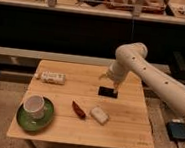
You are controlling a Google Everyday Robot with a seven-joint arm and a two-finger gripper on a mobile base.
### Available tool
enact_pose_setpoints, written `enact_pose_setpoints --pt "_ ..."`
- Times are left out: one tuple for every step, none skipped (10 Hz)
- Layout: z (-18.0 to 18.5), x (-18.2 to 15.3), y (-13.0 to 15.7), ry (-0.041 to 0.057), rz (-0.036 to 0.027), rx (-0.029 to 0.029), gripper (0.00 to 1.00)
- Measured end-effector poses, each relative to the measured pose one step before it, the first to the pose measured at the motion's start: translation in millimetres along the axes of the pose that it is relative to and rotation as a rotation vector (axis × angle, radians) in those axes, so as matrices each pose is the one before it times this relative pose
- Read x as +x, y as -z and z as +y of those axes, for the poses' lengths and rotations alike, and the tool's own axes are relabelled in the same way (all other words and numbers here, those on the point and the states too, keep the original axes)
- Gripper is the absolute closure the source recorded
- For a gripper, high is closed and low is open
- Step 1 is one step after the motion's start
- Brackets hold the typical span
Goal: Move the arm in a circular motion
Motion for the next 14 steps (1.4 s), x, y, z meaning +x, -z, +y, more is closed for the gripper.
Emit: enact_pose_setpoints --pt "19.16 4.06 4.77 -0.00667 -0.00056 -0.00224 0.33" --pt "12.15 0.59 3.63 0.00652 -0.00247 -0.00665 0.33" --pt "6.37 -1.1 2.58 0.00534 -0.00069 -0.00549 0.33" --pt "4.95 -4.21 1.76 0.01333 -0.00248 -0.00935 0.33" --pt "-1.31 -5.78 0.4 0.01381 -0.00182 -0.00636 0.34" --pt "-3.56 -6.07 -0.52 0.01006 -0.00094 -0.00469 0.37" --pt "-7.39 -7.73 -2.51 -0.00628 0.00386 -0.00392 0.47" --pt "-7.1 -6.57 -5.72 -0.00831 0.00535 -0.01145 0.58" --pt "2.7 -5.78 -3.01 -0.01282 0.00734 -0.00758 0.68" --pt "8.1 -4.43 -1.2 -0.00883 0.00804 -0.00806 0.76" --pt "17.13 -11.05 -1.7 -0.00917 0.00488 -0.01156 0.89" --pt "13.78 -14.56 -1.59 -0.00219 -0.00046 -0.00885 0.97" --pt "14.92 -16.54 -0.99 -0.00033 -0.00158 -0.01122 1.0" --pt "17.31 -26.31 -2.11 0.01546 -0.00596 -0.01817 1.0"
